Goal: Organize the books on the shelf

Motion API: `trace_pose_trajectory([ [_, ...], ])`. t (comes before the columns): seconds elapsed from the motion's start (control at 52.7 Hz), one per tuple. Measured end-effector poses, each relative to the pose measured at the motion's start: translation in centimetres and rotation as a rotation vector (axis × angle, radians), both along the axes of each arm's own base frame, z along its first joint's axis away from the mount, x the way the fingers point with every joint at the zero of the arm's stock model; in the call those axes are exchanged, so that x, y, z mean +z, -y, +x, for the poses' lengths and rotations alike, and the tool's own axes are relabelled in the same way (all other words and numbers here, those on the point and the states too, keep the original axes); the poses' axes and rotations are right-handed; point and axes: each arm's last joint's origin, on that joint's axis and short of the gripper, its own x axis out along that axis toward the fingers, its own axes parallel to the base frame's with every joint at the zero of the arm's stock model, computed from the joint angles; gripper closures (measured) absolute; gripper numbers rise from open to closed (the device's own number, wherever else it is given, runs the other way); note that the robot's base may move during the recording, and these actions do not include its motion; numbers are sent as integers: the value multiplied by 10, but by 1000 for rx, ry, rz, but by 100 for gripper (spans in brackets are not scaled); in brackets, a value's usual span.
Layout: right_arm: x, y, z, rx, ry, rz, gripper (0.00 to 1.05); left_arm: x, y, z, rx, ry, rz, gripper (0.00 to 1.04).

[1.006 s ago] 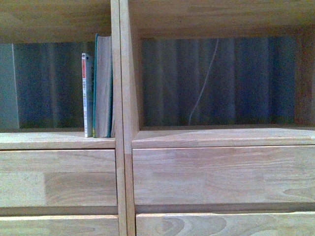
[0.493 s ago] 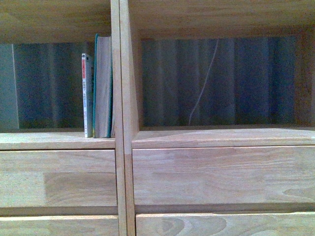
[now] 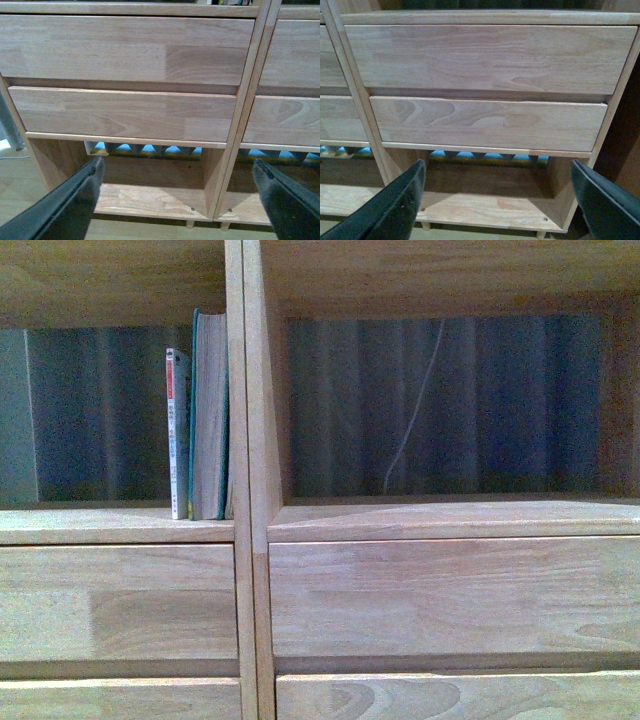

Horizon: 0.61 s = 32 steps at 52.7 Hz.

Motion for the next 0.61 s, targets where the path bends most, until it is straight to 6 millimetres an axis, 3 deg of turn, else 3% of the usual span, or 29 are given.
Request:
trace_pose_trajectory([
  [0.057,0,0,0,0,0,0,6,0,0,0,0,0,0,8],
  [0.607,0,0,0,0,0,0,7,0,0,0,0,0,0,7],
])
